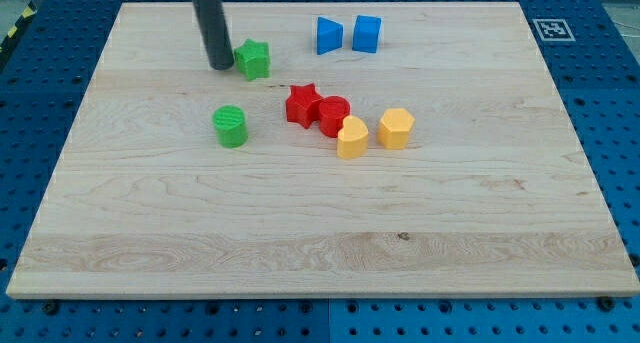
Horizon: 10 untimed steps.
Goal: Place the green star towards the bottom of the blue cube
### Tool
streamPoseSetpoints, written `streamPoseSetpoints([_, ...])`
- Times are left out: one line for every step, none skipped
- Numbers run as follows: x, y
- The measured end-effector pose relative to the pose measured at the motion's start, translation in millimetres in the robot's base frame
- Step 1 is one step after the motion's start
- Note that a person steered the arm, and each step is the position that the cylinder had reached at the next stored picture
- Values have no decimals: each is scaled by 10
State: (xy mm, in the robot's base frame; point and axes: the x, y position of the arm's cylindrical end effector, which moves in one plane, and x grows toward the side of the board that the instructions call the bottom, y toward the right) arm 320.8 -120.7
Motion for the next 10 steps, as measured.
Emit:
streamPoseSetpoints([0, 326])
streamPoseSetpoints([0, 501])
streamPoseSetpoints([0, 620])
streamPoseSetpoints([80, 655])
streamPoseSetpoints([124, 673])
streamPoseSetpoints([124, 839])
streamPoseSetpoints([124, 1009])
streamPoseSetpoints([152, 1181])
streamPoseSetpoints([193, 1341])
streamPoseSetpoints([194, 1553])
